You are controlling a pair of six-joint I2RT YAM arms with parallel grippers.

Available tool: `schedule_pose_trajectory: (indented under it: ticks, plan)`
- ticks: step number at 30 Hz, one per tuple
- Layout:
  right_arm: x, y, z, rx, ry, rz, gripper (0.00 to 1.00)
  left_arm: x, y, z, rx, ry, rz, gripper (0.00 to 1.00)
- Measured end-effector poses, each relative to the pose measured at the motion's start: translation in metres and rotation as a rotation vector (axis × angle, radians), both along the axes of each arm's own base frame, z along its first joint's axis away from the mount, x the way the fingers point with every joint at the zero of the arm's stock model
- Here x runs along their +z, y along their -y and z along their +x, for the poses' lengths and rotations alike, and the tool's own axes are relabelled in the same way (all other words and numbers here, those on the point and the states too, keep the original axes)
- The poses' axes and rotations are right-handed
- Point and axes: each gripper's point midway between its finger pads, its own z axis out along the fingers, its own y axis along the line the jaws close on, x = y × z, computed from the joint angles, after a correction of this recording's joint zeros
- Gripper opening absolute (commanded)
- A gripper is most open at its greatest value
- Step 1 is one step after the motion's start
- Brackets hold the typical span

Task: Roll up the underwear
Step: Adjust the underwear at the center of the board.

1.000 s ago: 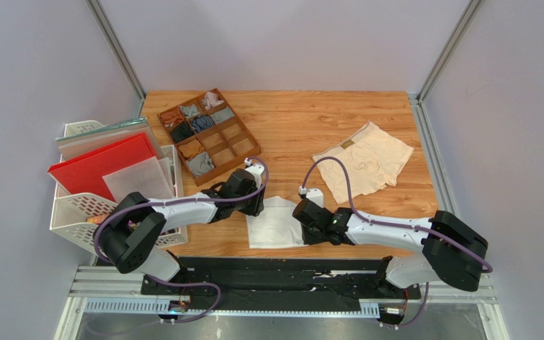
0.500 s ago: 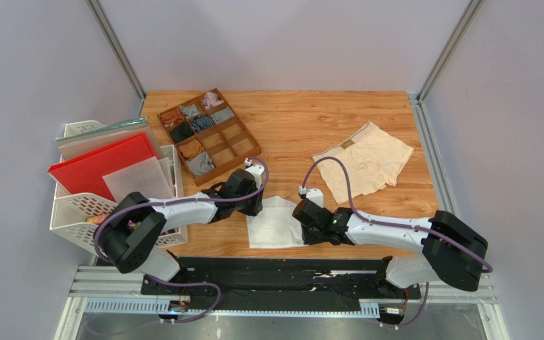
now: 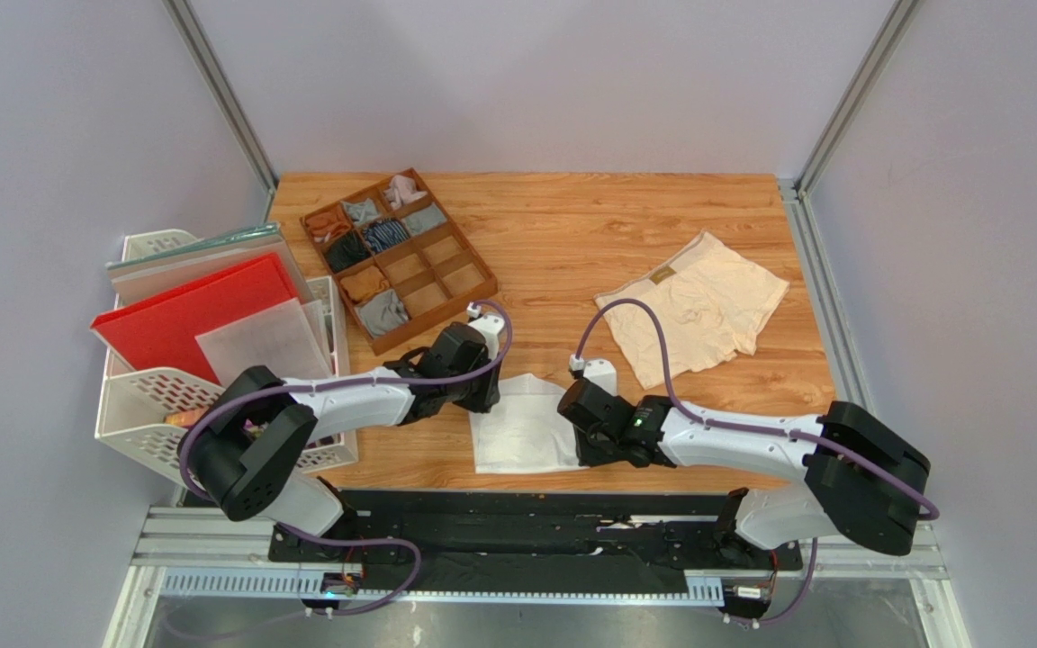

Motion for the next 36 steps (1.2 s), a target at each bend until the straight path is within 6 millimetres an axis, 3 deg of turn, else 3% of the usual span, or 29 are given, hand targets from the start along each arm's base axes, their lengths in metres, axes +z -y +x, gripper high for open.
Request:
schedule_pose_trajectory:
  ticks: [3,4,7,15,19,28,29,31,36]
  plan:
    - [0.000,0.000,0.000,0.000,0.000,0.000,0.22,0.000,0.000,-0.001,0.000,-0.003,0.002,0.18]
    - [0.000,0.000,0.000,0.000,0.000,0.000,0.22,0.000,0.000,-0.001,0.001,-0.003,0.001,0.10]
    - [0.000,0.000,0.000,-0.001,0.000,0.000,0.22,0.000,0.000,-0.001,0.002,-0.005,0.000,0.00]
    - [0.001,0.000,0.000,-0.001,0.001,0.001,0.27,-0.002,0.001,-0.002,-0.005,-0.013,-0.003,0.00]
    - [0.004,0.003,-0.001,0.000,0.001,-0.001,0.38,0.003,0.000,-0.003,-0.001,-0.005,-0.014,0.00]
    - [0.034,0.008,0.011,-0.026,0.057,0.035,0.43,0.020,0.001,-0.002,0.001,0.034,-0.052,0.00]
    - [0.036,0.009,0.012,-0.030,0.063,0.039,0.43,0.020,0.001,-0.003,0.000,0.033,-0.051,0.09]
    - [0.037,0.011,0.014,-0.035,0.068,0.041,0.43,0.019,0.000,-0.003,-0.001,0.033,-0.047,0.17]
    - [0.037,0.012,0.014,-0.037,0.066,0.038,0.43,0.016,-0.003,-0.003,0.007,0.027,-0.032,0.26]
